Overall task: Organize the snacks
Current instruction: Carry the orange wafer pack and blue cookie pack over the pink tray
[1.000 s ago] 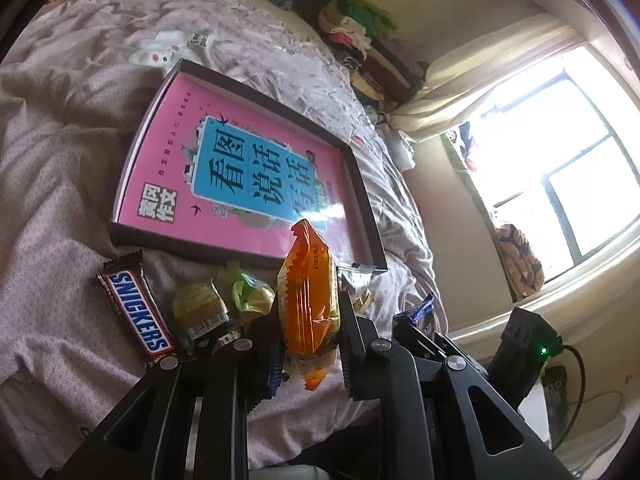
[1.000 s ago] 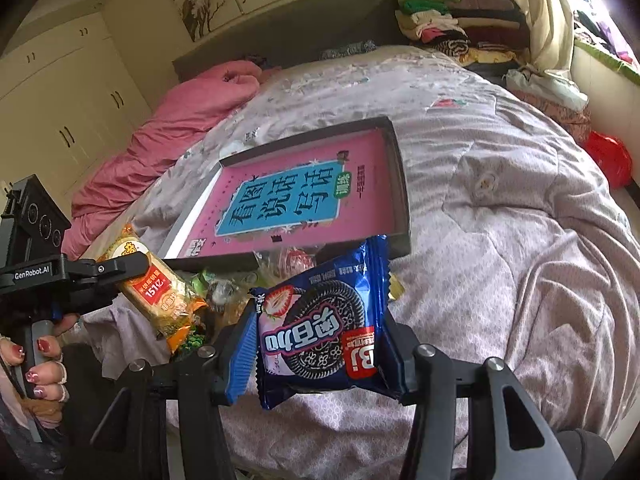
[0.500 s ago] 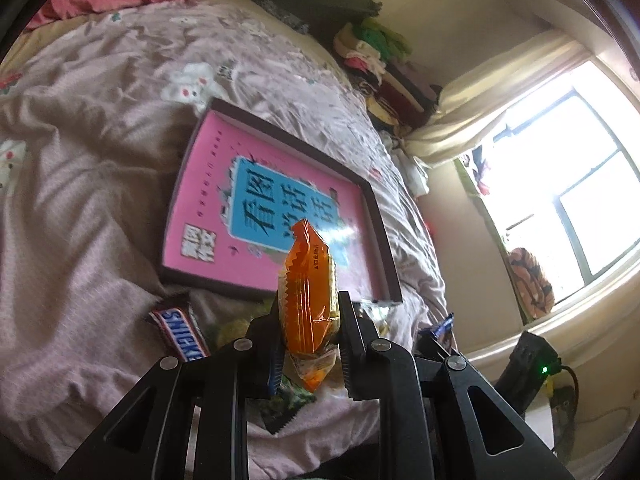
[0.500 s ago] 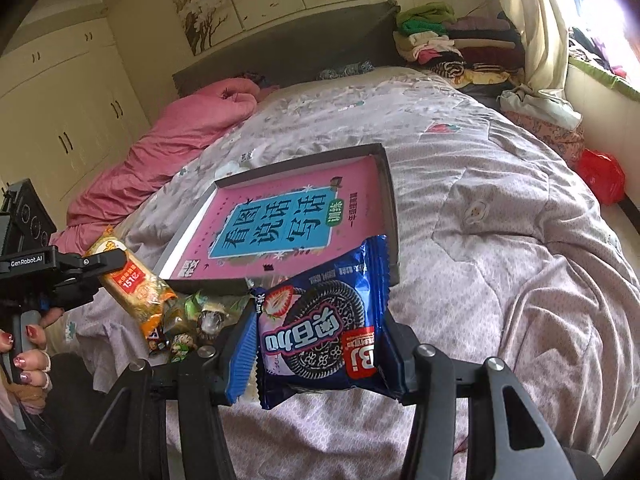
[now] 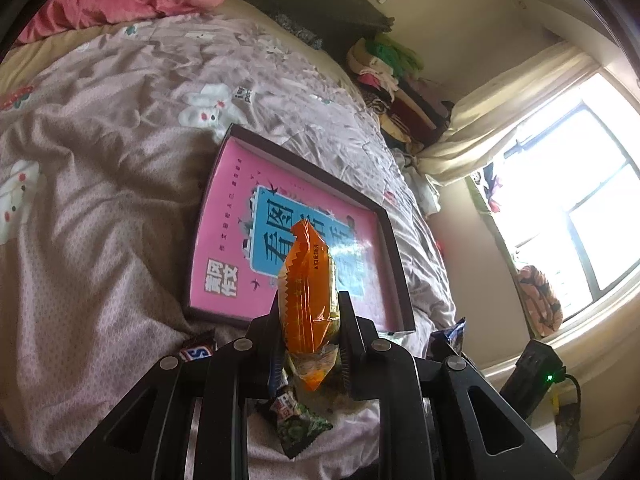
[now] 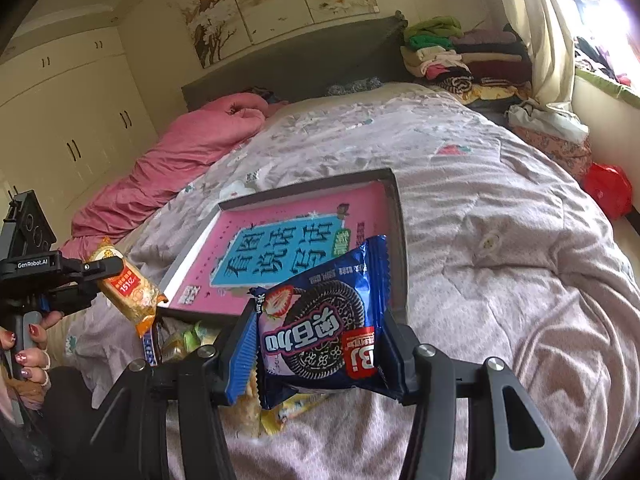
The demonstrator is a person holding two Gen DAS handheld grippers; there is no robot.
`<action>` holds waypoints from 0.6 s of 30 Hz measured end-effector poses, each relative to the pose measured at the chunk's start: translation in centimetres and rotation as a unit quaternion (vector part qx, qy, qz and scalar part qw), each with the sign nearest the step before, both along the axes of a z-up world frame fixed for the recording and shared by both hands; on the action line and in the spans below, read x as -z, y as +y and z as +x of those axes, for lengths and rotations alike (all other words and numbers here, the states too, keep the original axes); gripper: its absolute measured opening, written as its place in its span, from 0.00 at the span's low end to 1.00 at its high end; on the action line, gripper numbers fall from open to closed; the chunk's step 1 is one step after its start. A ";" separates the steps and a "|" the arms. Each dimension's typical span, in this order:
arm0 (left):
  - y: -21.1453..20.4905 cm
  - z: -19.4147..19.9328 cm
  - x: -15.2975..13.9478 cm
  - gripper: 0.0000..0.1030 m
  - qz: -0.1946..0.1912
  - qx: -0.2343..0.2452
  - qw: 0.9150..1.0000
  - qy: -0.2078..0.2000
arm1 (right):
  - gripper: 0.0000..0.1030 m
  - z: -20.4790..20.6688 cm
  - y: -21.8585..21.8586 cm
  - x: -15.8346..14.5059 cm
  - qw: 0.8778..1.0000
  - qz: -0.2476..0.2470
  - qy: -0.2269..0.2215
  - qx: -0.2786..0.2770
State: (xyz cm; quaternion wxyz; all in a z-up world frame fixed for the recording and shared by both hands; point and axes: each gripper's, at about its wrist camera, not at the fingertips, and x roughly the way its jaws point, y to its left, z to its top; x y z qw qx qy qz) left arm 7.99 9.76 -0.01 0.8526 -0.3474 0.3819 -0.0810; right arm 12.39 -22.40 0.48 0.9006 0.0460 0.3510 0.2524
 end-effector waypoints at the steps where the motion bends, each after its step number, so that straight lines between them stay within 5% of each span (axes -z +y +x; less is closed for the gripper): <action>1: -0.1 0.1 0.0 0.23 0.002 0.001 1.000 0.001 | 0.52 0.2 0.1 -0.1 1.000 0.001 -0.001 -0.003; 18: -1.4 3.7 -0.3 0.23 0.030 -0.010 0.999 0.011 | 0.52 4.9 1.4 0.0 1.000 0.020 -0.005 -0.009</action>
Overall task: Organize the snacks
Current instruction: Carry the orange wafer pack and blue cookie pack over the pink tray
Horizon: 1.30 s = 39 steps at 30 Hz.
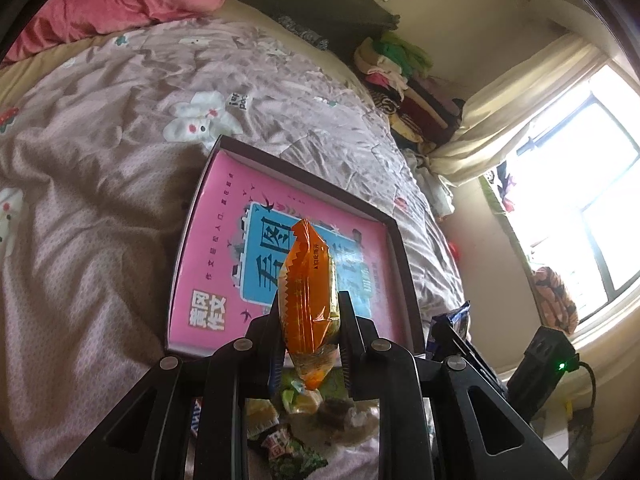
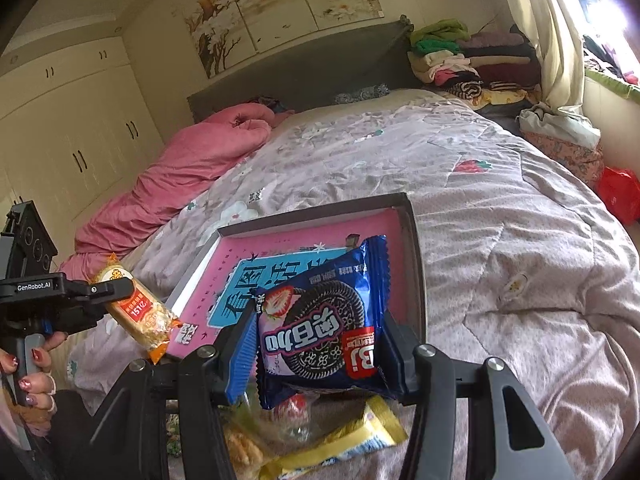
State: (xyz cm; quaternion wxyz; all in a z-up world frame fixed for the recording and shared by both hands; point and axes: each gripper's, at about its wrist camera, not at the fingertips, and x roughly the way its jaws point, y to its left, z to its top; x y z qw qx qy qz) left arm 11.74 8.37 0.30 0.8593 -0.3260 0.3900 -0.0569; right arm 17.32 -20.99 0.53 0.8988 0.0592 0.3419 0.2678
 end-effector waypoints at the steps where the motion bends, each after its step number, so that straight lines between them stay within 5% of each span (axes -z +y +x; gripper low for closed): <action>1: -0.1 0.2 0.0 0.23 0.004 -0.001 1.000 0.001 | 0.52 0.2 0.1 0.1 1.000 -0.003 0.000 0.000; 39: -2.1 4.1 3.6 0.22 0.036 0.001 0.999 0.038 | 0.52 4.6 2.8 4.4 0.996 -0.056 0.067 -0.009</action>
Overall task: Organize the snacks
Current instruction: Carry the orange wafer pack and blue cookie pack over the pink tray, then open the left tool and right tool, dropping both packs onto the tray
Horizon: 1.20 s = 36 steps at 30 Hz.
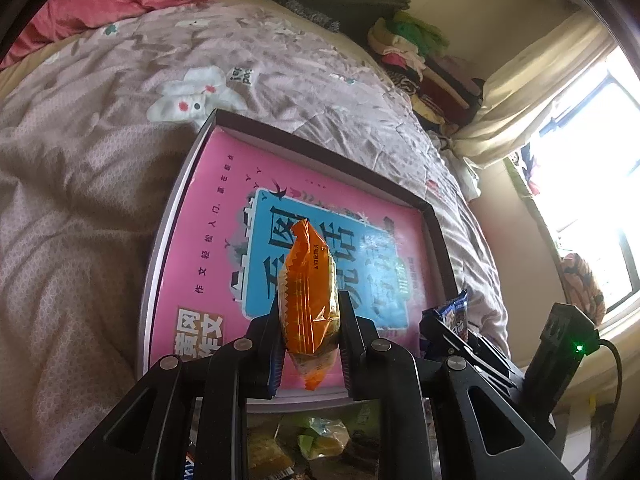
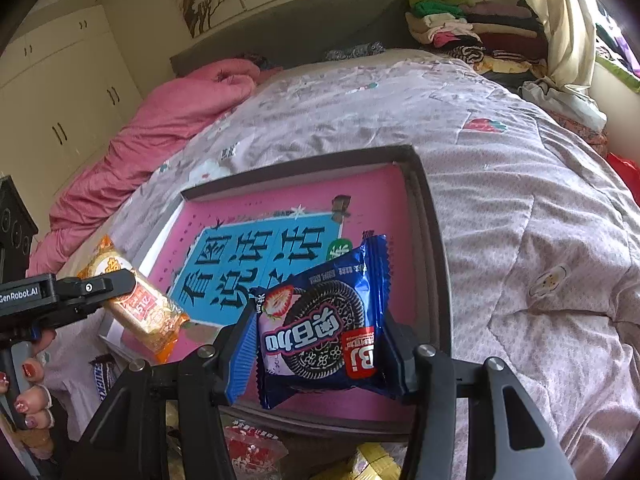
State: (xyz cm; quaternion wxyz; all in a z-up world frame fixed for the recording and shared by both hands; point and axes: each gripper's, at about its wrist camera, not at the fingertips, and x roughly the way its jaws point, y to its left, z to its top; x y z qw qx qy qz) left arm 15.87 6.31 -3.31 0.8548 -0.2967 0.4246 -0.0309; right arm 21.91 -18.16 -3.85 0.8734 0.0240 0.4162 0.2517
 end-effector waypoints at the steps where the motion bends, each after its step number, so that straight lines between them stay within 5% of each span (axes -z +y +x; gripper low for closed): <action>1: 0.0 0.0 0.1 0.23 -0.001 0.000 1.000 0.000 | 0.52 -0.1 0.1 0.1 1.000 -0.002 0.001 -0.001; 36: 0.8 0.5 1.2 0.28 0.013 -0.019 0.999 0.026 | 0.55 -1.1 0.0 0.4 0.999 -0.044 -0.004 -0.025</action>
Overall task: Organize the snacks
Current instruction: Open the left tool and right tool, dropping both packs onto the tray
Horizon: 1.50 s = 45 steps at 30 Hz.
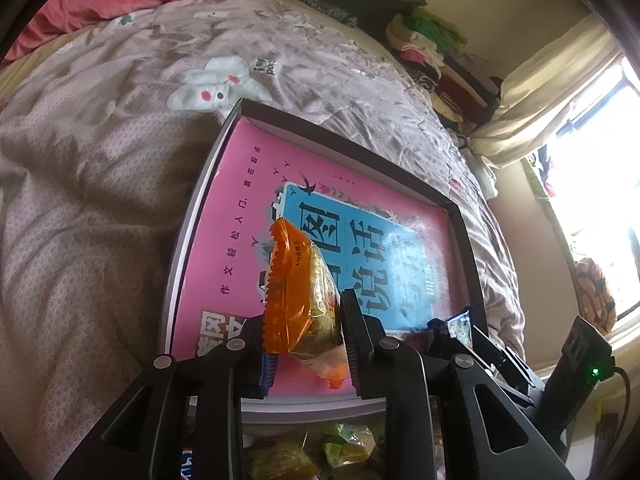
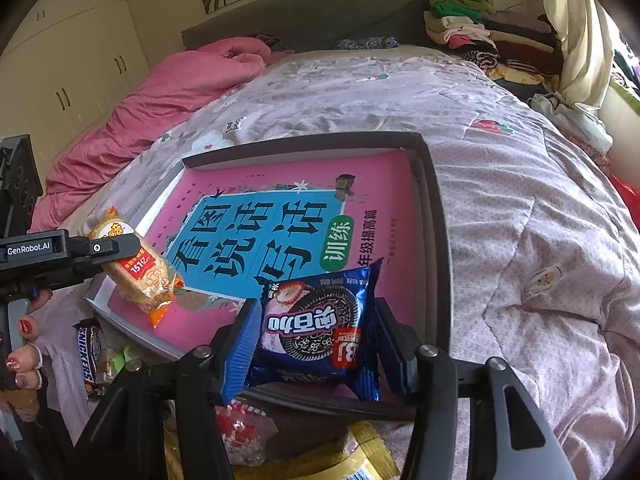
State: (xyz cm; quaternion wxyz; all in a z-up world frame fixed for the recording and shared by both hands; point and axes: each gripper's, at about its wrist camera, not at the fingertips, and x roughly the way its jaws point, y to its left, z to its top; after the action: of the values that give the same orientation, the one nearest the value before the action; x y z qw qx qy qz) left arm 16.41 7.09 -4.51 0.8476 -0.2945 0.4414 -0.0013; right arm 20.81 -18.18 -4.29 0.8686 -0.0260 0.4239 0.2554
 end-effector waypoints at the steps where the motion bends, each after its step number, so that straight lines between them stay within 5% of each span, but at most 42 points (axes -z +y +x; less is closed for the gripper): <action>1: 0.0 0.0 0.1 0.29 0.002 -0.001 1.000 0.002 | 0.55 0.0 0.0 -0.1 1.000 0.000 0.000 0.002; 15: -0.1 -0.1 0.6 0.35 0.009 -0.001 1.000 0.009 | 0.61 0.1 -1.6 -1.0 1.000 0.024 -0.008 0.014; 45: -1.3 -1.5 -2.1 0.70 0.077 0.021 0.997 0.010 | 0.70 -0.3 -2.1 -1.9 0.998 0.048 -0.028 0.024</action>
State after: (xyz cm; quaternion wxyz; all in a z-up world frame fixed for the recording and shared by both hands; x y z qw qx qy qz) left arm 14.88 5.82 -2.38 0.8633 -0.2189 0.4545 0.0182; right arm 20.52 -20.28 -2.38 0.8861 0.0191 0.3874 0.2538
